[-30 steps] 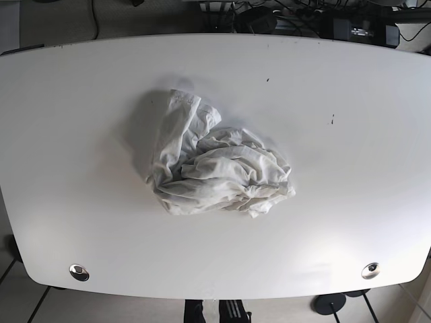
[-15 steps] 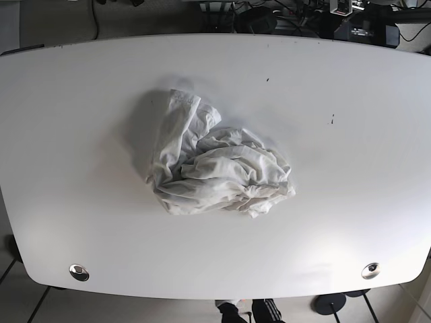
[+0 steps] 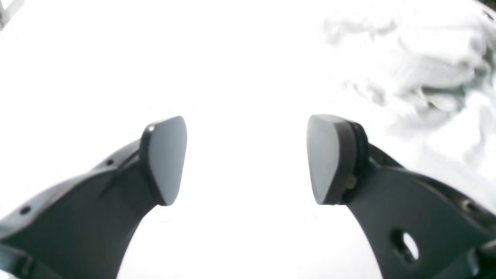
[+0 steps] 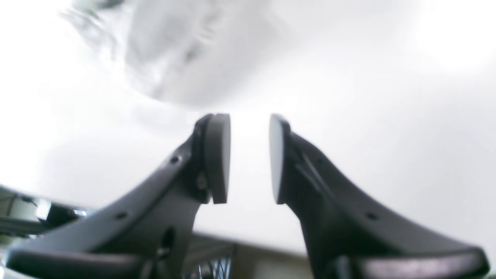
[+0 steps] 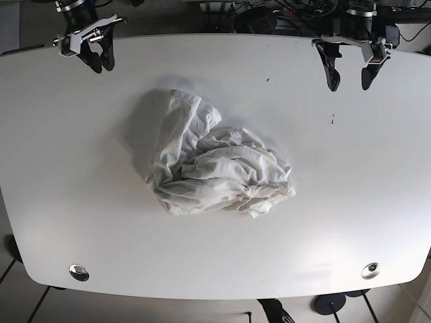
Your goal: Fold the T-shirt properly
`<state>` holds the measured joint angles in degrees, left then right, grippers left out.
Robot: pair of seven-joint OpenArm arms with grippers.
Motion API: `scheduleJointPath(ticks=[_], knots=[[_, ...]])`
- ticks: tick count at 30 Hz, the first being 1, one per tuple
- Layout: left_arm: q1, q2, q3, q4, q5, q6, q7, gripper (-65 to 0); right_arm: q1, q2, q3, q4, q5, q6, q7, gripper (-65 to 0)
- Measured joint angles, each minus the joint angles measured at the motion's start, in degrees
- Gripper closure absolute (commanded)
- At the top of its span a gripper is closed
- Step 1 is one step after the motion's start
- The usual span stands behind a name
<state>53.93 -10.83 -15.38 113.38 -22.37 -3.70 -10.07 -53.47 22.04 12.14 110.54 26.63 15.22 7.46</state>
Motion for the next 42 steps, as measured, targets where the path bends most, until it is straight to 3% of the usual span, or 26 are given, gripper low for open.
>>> scheduleJointPath(ticks=[2,4,6,9,10,12,14,16,19,24,29,31,33,34,35,36,37,38,42], knots=[[-4.07,0.02,0.07,-0.81,0.02,0.13,4.83,-45.3,3.17,0.07,-1.09,-0.48,-0.02,-0.26,-0.07,-15.9],[-11.65,0.07,0.09,-0.85,0.02,-0.46,12.98,-45.3,7.19,0.02,-2.86,-1.18,0.04,-0.17,-0.26,-15.9],[-19.02,0.22,0.07,-1.55,0.15,-6.21,19.78,-45.4,10.25,-0.5,-3.21,-1.6,0.15,-0.24,-4.5,-15.9],[-27.41,0.85,2.25,-5.86,1.84,-10.58,28.04,-46.7,14.34,-3.8,-3.39,-1.62,0.09,-0.24,-8.7,-15.9],[-30.99,0.74,4.04,-7.89,4.35,-10.95,30.12,-51.2,15.91,-5.03,-3.63,-1.62,-0.46,-0.13,-9.88,-15.9],[-36.04,0.44,7.96,-12.13,9.16,-11.39,29.7,-56.5,17.35,-5.27,-3.65,-1.6,-0.44,0.0,-11.39,-15.9],[-39.45,0.24,13.51,-16.79,12.9,-16.72,29.64,-56.5,19.43,-5.33,-3.63,-1.64,-0.5,-0.42,-13.73,-15.9],[-41.48,0.63,17.33,-20.46,17.55,-20.55,25.16,-56.5,22.16,-7.28,-3.61,-1.64,-0.48,-0.22,-14.95,-15.9],[-43.69,0.26,21.62,-24.96,23.87,-20.41,21.16,-56.5,23.37,-7.08,-3.54,-1.64,-0.5,-0.5,-15.65,-15.9],[-47.23,0.37,29.03,-32.22,24.06,-20.96,18.1,-56.5,24.55,-7.52,-3.52,-1.64,-0.48,-0.66,-16.22,-15.9],[-49.16,2.54,29.35,-40.0,24.06,-20.31,7.21,-56.5,24.72,-7.5,-3.61,-1.64,-0.48,-0.68,-16.28,-15.9],[-51.6,3.56,29.35,-43.23,23.93,-20.33,6.49,-56.5,24.7,-7.48,-3.61,-1.64,-0.48,-0.68,-16.28,-15.9],[-53.62,4.68,29.49,-46.42,23.85,-20.35,7.19,-50.6,24.72,-7.45,-3.58,-1.64,-0.5,-0.7,-16.28,-15.9],[-54.14,4.92,29.46,-47.76,23.87,-20.35,7.1,-43.2,24.72,-7.45,-3.58,-1.64,-0.48,-0.66,-16.28,-15.9],[-54.9,4.92,29.42,-49.13,23.82,-20.28,6.36,-32.9,24.72,-7.45,-3.58,-1.64,-0.5,-0.68,-16.28,-15.9],[-56.02,4.79,29.18,-51.3,23.32,-19.76,5.01,-14.9,24.7,-7.43,-3.58,-1.64,-0.5,-0.68,-16.28,-15.9],[-56.5,4.7,29.07,-52.24,22.8,-19.65,5.03,-3.5,24.72,-7.48,-3.58,-1.64,-0.5,-0.68,-16.28,-15.9],[-56.83,4.42,29.0,-52.54,22.53,-19.82,6.05,0.0,24.72,-7.45,-3.58,-1.64,-0.48,-0.68,-16.26,-15.9],[-54.53,2.34,27.56,-47.47,22.45,-21.05,10.97,0.0,26.01,-7.13,-3.58,-1.64,-0.5,-0.7,-16.61,-15.9]])
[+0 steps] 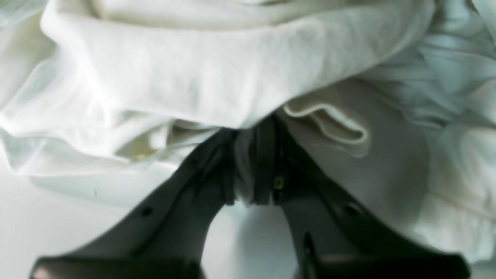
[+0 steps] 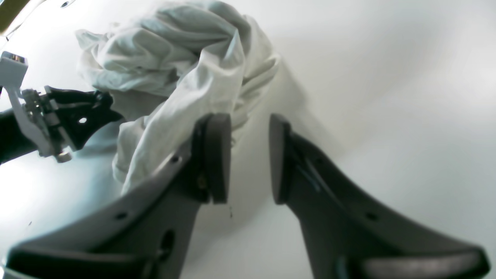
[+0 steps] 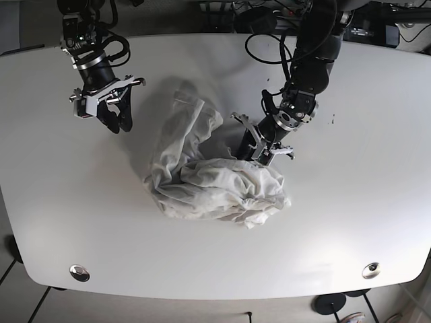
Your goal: Fold the T-shirt properly
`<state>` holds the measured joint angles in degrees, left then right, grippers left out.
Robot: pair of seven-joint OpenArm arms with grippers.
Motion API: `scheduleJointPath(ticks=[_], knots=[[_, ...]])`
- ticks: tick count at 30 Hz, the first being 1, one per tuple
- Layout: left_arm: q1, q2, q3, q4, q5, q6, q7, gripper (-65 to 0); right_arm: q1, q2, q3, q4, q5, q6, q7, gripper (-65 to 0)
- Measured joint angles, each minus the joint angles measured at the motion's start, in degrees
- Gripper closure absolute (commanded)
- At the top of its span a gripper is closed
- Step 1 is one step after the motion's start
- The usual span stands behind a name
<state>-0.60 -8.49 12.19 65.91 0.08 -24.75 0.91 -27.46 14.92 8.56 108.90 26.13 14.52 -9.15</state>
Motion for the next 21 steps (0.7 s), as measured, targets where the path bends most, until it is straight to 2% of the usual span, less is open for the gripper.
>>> scheduleJointPath(ticks=[4,5,6,8,10,11,12,15,18,19,21], knots=[[12.37,-3.8,-9.9,14.71,1.01,-0.09,0.66,0.0,5.18,-0.24,-0.35,-0.04,0.0,0.2,-0.85,-16.2],[14.99,-4.11,-12.26,17.81,1.73,-1.84,1.86,0.0,6.67,-0.48,-0.35,-0.07,0.02,0.48,-3.74,-16.2],[18.34,-4.15,-15.58,21.7,2.49,-6.49,2.84,0.0,9.18,-0.46,-0.37,-0.13,0.07,0.5,-8.59,-16.3],[21.75,-3.58,-20.87,26.27,2.49,-10.25,2.95,0.0,12.98,-0.52,-0.26,-0.26,0.11,0.48,-13.68,-16.5],[24.44,-2.36,-28.76,30.75,2.51,-12.46,2.89,0.0,17.09,-2.08,-0.26,-0.24,3.04,4.74,-20.22,-16.5],[25.03,-1.27,-31.78,31.8,2.49,-13.18,2.71,0.0,18.51,-2.29,-0.35,-0.31,4.42,8.26,-24.3,-16.5],[25.38,-0.11,-34.45,32.52,2.54,-14.29,2.75,0.0,20.04,-2.64,-0.42,-0.33,5.6,10.82,-27.76,-16.5],[25.81,2.75,-39.65,34.34,2.75,-15.23,3.21,0.0,24.02,-3.43,-0.13,-0.33,9.09,15.89,-35.39,-16.6],[25.33,3.74,-42.53,38.58,2.93,-15.21,3.41,0.0,25.0,-5.11,-0.22,-0.33,11.04,19.3,-40.7,-16.6],[24.85,4.09,-42.58,40.19,3.02,-15.17,4.22,0.0,24.85,-5.27,-0.33,-0.33,11.02,19.96,-40.87,-16.6],[21.79,4.35,-42.12,43.32,3.82,-15.67,7.98,0.0,24.74,-5.35,-0.31,-0.33,10.99,20.02,-40.81,-16.6]])
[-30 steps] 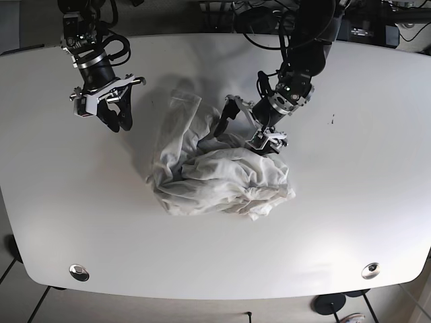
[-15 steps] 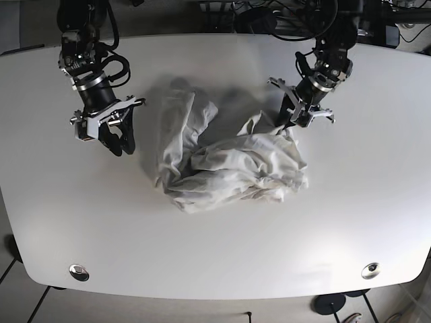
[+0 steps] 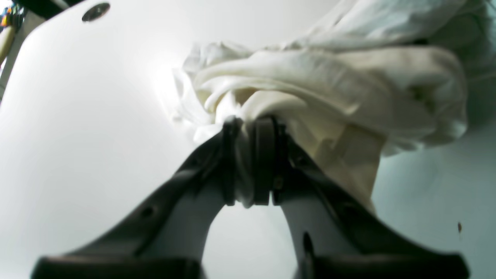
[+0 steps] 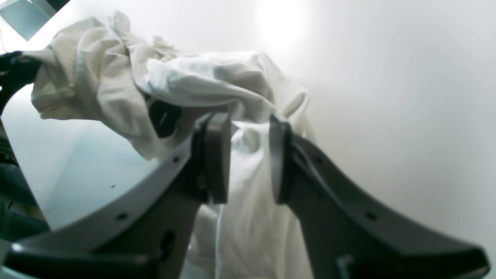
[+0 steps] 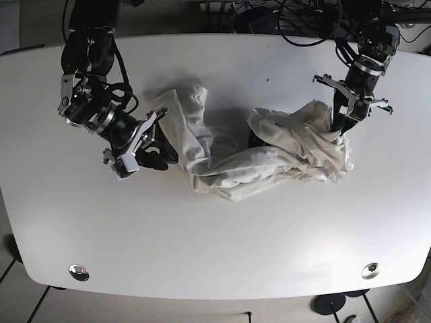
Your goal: Fold the T-shirt properly
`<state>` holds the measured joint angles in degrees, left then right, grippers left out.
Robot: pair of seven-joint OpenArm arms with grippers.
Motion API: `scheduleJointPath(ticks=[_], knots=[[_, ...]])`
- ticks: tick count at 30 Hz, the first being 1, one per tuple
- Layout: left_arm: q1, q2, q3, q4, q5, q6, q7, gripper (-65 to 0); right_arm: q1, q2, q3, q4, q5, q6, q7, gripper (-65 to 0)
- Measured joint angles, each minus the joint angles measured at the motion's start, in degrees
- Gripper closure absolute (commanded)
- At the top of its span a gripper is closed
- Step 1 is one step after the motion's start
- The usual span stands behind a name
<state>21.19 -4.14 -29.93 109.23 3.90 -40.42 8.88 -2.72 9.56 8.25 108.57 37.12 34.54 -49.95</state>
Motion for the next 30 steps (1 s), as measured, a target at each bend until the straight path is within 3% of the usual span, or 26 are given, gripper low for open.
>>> scheduleJointPath(ticks=[2,8,11,12,16,23,28,30], knots=[[-5.7,-0.52,1.88,2.51,0.63,-0.04,4.33,0.0,-0.13,0.44,0.17,-0.02,-0.31,-0.02,0.0,-16.3],[-29.66,-6.29,11.93,4.28,8.31,-0.37,16.37,0.0,-2.54,2.84,0.57,-0.11,-0.31,-0.07,0.24,-16.0],[-44.74,-7.37,18.88,3.65,11.13,-0.39,23.1,0.0,-4.35,3.63,0.57,-0.04,-0.48,-0.11,-0.04,-16.0],[-50.56,-7.65,23.71,2.64,13.97,-0.33,25.03,0.0,-4.94,3.8,0.39,-0.02,-0.37,0.0,0.02,-16.0],[-63.21,-5.6,33.33,0.22,16.09,-0.57,25.77,0.0,-5.86,4.07,0.42,0.0,-0.52,-0.04,0.17,-16.5],[-76.56,0.24,36.11,-6.34,16.68,-0.72,27.5,0.0,-6.69,4.24,0.26,0.02,-0.63,-0.48,-0.02,-17.1],[-87.27,4.92,38.14,-11.69,16.68,-0.83,27.39,0.0,-6.73,4.02,0.26,0.0,-0.44,-0.48,0.22,-44.2],[-90.95,5.7,38.12,-15.06,16.63,-0.81,27.06,0.0,-6.88,3.91,0.26,0.0,-0.44,-0.46,0.17,-46.8]])
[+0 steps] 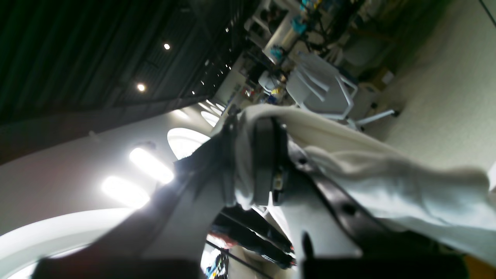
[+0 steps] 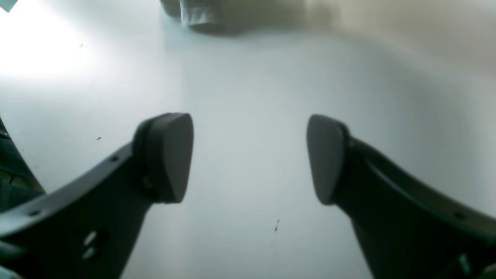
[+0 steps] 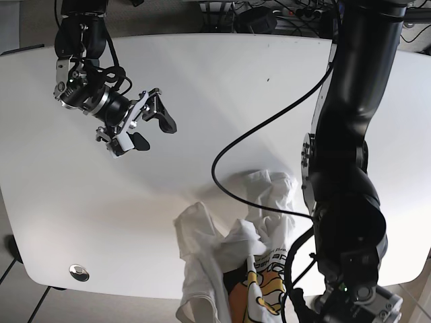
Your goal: Fold the T-shirt properly
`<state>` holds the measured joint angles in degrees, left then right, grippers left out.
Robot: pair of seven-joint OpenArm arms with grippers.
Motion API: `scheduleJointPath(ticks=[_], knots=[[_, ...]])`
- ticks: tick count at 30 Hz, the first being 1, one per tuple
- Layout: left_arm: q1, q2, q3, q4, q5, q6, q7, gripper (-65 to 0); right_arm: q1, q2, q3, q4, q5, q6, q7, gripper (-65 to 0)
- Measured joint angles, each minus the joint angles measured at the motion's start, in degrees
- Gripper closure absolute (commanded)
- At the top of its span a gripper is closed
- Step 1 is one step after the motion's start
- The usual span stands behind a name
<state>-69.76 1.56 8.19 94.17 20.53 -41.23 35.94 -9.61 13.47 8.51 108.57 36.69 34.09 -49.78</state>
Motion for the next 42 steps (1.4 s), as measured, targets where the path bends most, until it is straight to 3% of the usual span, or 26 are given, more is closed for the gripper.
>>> scheduleJointPath(ticks=[5,9,12,18,22,25,27,30,40,41,42], knots=[[-3.28,-0.13,-0.57,-13.62,0.0,0.68,-1.33,0.0,-0.11,-0.02,0.02,0.0,-0.02,0.0,0.0,-46.6],[-2.01,1.25,-0.52,-25.99,0.09,0.0,-7.72,0.0,-0.09,-0.2,0.04,0.0,-0.09,0.0,-0.02,-46.6],[-2.08,3.1,-0.5,-32.15,0.07,-0.02,-8.46,0.0,0.04,-0.31,0.04,0.0,-0.2,0.0,0.04,-46.6],[-2.01,6.58,-0.2,-23.98,0.68,0.02,-8.15,0.0,0.04,-1.6,0.11,0.0,-0.02,0.0,0.04,-46.6],[-2.38,7.58,0.13,-15.39,0.37,0.04,-5.11,0.0,-0.04,-1.53,0.13,0.0,-0.04,-0.02,0.02,-46.6],[5.38,7.26,-0.33,-8.55,0.24,1.36,-5.05,0.0,-0.09,-1.4,0.13,0.0,0.0,0.0,0.07,-46.6],[15.08,7.08,-0.28,-5.97,0.85,0.57,-1.53,0.0,-0.09,-1.38,0.15,-0.02,-0.17,0.0,0.04,-46.6],[28.13,7.13,-0.2,-0.46,0.83,0.07,-1.51,0.0,-0.07,-1.31,0.15,-0.02,-0.17,0.0,0.04,-46.6],[57.42,7.1,-0.26,12.24,0.44,0.68,-2.16,0.0,0.24,-1.55,0.15,-0.04,-0.17,0.0,0.09,-46.6],[59.54,7.1,-0.26,12.46,0.44,0.66,-2.14,-3.6,0.24,-1.55,0.15,-0.04,-0.2,0.0,0.04,-46.6],[62.4,6.1,-0.22,12.68,0.33,0.66,-2.27,-15.6,0.24,-1.53,0.15,-0.04,-0.2,0.0,0.04,-46.6]])
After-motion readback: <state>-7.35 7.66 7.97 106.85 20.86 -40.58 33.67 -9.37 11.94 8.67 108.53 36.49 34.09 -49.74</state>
